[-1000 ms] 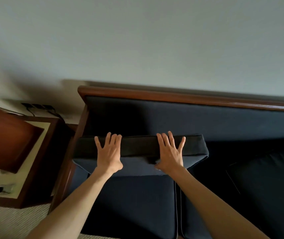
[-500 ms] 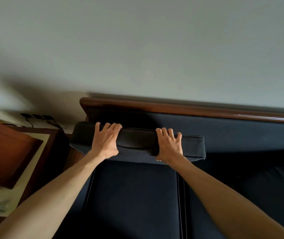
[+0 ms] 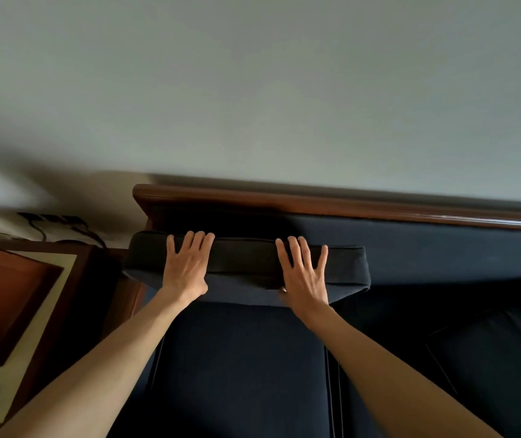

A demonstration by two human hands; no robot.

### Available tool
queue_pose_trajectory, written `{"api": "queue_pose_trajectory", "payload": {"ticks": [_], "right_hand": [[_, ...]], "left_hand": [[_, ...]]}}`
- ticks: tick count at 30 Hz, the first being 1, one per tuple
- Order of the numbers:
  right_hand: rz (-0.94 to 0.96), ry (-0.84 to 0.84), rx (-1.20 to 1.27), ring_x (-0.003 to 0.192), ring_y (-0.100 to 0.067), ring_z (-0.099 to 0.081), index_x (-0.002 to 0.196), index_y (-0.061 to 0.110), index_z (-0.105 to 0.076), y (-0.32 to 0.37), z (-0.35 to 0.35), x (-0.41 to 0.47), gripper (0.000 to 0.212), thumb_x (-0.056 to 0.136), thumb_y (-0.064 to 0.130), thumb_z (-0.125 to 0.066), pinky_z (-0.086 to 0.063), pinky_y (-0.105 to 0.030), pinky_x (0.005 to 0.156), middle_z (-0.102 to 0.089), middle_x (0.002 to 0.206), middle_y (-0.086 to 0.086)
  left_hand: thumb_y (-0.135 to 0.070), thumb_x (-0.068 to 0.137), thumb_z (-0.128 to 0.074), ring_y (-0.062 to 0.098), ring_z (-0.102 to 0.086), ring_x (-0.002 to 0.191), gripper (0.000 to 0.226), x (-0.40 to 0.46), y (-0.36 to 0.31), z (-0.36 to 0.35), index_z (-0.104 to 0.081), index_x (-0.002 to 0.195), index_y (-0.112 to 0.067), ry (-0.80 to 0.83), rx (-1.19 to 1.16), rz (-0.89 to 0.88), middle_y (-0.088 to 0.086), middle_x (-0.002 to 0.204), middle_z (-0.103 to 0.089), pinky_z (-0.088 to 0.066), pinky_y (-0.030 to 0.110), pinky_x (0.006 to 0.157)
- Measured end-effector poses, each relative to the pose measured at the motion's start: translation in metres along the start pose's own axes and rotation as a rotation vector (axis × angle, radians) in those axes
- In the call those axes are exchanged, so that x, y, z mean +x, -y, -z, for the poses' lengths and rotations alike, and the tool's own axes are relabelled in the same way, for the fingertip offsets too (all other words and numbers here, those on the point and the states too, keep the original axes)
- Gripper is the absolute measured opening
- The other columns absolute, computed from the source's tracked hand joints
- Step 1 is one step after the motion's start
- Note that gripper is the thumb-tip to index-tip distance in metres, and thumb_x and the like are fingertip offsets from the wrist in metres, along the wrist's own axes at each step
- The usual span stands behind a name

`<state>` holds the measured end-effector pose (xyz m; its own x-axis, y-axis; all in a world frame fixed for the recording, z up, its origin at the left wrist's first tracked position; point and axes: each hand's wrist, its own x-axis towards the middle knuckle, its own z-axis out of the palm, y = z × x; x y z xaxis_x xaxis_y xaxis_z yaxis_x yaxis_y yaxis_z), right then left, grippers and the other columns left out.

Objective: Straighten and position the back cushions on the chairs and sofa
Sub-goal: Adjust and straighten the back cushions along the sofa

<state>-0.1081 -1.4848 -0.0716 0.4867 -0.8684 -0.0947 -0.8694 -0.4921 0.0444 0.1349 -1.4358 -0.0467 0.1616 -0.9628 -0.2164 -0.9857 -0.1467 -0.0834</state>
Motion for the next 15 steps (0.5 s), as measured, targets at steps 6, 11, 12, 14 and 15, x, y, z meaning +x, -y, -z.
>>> {"api": "queue_pose_trajectory", "payload": {"ticks": [6, 11, 12, 14, 15], "right_hand": [[-0.025, -0.018, 0.018, 0.144, -0.032, -0.028, 0.153, 0.012, -0.025, -0.005, -0.009, 0.020, 0.118, 0.055, 0.005, -0.090, -0.026, -0.070, 0.108, -0.037, 0.149, -0.014], [-0.022, 0.031, 0.044, 0.146, -0.031, -0.031, 0.153, 0.015, -0.028, -0.013, -0.004, 0.048, 0.111, 0.061, 0.011, -0.091, -0.022, -0.066, 0.110, -0.040, 0.151, -0.012], [-0.021, 0.043, 0.057, 0.146, -0.031, -0.029, 0.153, 0.015, -0.027, -0.014, -0.004, 0.051, 0.109, 0.064, 0.011, -0.089, -0.019, -0.066, 0.111, -0.039, 0.152, -0.012], [-0.020, 0.051, 0.096, 0.149, -0.030, -0.024, 0.154, 0.016, -0.025, -0.016, -0.003, 0.056, 0.104, 0.070, 0.010, -0.085, -0.012, -0.065, 0.113, -0.036, 0.155, -0.012], [-0.017, 0.049, 0.110, 0.150, -0.029, -0.019, 0.156, 0.016, -0.020, -0.017, -0.002, 0.058, 0.101, 0.075, 0.011, -0.082, -0.007, -0.063, 0.114, -0.031, 0.158, -0.011]], "left_hand": [[-0.026, 0.074, -0.081, 0.029, 0.000, 0.151, 0.117, 0.023, -0.014, 0.004, 0.004, 0.155, -0.015, 0.000, -0.046, 0.014, 0.008, 0.164, -0.003, -0.013, 0.056, 0.119], [-0.034, 0.078, -0.076, 0.035, 0.007, 0.150, 0.116, 0.030, -0.038, 0.004, 0.009, 0.154, -0.015, 0.022, -0.075, -0.028, 0.010, 0.164, 0.008, -0.006, 0.059, 0.119], [-0.035, 0.078, -0.076, 0.037, 0.008, 0.149, 0.117, 0.031, -0.043, 0.005, 0.010, 0.154, -0.014, 0.024, -0.074, -0.011, 0.011, 0.163, 0.009, -0.004, 0.060, 0.118], [-0.035, 0.081, -0.074, 0.038, 0.007, 0.149, 0.112, 0.035, -0.056, 0.008, 0.008, 0.154, -0.011, 0.002, -0.085, -0.009, 0.014, 0.163, 0.007, -0.003, 0.061, 0.118], [-0.033, 0.082, -0.072, 0.037, 0.006, 0.149, 0.108, 0.038, -0.065, 0.009, 0.006, 0.154, -0.010, -0.015, -0.104, -0.043, 0.015, 0.163, 0.005, -0.004, 0.059, 0.119]]}}
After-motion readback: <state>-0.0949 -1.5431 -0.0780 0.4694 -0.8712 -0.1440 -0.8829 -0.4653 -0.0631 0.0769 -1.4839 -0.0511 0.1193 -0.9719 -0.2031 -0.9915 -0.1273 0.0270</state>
